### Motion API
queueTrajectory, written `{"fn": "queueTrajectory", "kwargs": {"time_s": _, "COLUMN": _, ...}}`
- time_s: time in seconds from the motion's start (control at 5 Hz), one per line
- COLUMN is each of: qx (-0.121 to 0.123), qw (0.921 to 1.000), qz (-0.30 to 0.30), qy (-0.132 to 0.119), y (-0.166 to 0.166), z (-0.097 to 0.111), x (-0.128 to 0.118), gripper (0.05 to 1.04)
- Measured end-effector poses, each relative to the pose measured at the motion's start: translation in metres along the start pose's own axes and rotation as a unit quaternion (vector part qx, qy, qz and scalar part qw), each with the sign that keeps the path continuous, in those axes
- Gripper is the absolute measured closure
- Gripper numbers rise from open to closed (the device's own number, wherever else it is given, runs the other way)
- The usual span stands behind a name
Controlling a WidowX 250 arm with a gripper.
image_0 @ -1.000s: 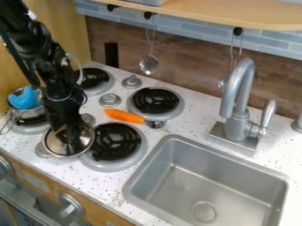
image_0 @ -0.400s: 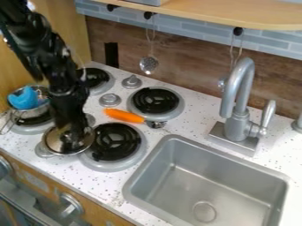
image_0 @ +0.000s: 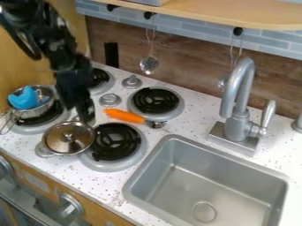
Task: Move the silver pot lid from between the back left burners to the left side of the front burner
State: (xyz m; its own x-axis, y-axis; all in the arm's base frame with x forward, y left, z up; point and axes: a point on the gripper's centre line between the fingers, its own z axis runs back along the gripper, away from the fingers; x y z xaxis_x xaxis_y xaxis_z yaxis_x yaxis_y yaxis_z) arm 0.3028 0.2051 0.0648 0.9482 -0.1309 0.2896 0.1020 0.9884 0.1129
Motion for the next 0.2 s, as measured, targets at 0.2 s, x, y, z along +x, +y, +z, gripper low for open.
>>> {"fn": "queueTrajectory", "kwargs": {"time_s": 0.2, "qx": 0.018, "qw": 0.9990, "qz": -0.023, "qy": -0.034, "y": 0.0079, "z": 0.0171, "x": 0.0065, "gripper": 0.082}}
